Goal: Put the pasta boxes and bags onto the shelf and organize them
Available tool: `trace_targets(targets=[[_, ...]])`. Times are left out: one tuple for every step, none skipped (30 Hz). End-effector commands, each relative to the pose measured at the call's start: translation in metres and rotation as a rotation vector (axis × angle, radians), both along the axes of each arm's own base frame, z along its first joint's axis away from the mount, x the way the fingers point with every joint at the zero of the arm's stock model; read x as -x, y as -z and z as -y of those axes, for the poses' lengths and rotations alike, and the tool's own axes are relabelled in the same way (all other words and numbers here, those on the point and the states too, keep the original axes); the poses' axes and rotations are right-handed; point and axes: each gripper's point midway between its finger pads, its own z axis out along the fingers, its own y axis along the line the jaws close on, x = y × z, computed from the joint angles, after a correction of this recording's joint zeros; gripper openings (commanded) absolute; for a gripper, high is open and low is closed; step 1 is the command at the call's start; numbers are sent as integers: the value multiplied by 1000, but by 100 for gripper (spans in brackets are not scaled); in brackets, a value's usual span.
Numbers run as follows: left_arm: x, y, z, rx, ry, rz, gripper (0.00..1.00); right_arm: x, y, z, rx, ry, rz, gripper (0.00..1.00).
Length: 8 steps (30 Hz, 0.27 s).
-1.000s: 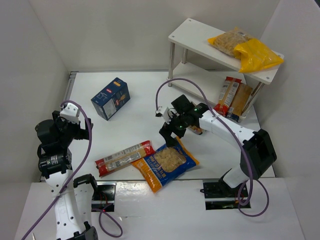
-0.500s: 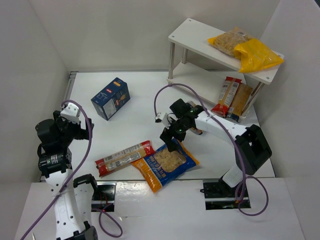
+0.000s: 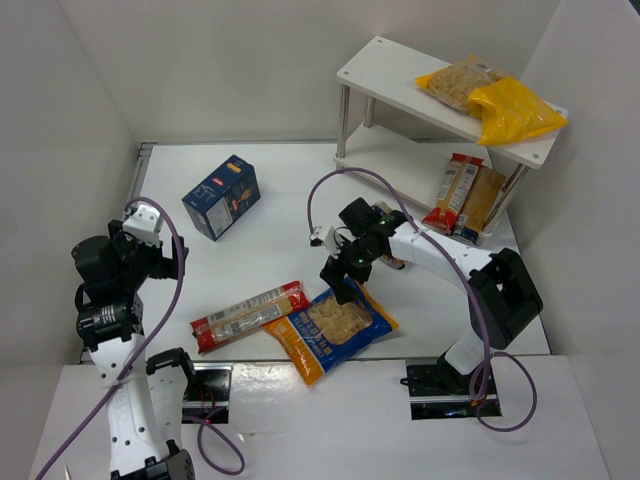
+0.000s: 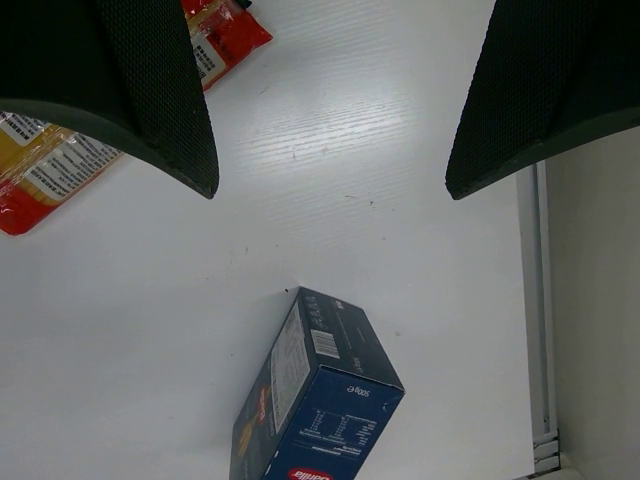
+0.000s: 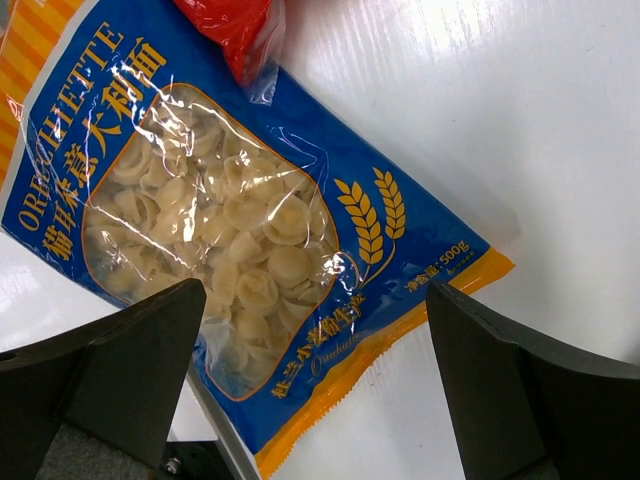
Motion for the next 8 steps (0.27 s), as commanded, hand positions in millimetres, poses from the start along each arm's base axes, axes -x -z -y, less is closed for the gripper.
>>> trace_targets(targets=[[-1, -7, 2, -11, 21, 28, 100, 5, -1, 1, 2, -18, -6, 100], [-1, -7, 2, -11, 21, 28, 100, 5, -1, 1, 2, -18, -6, 100], [-2, -7, 4, -11, 30, 28, 100, 5, -1, 1, 2, -18, -6, 100], [-2, -7, 4, -11, 30, 28, 100, 5, -1, 1, 2, -18, -6, 100], [-2, -7, 4, -11, 30, 28, 100, 5, -1, 1, 2, -18, -6, 100], [-2, -7, 4, -11, 30, 28, 100, 1, 0, 1, 4, -6, 5, 100], [-2, -7, 4, -11, 30, 28, 100, 2, 3, 3, 17, -3, 4, 100], [-2, -7, 4, -11, 30, 28, 100, -1, -1, 2, 9, 11, 20, 100]])
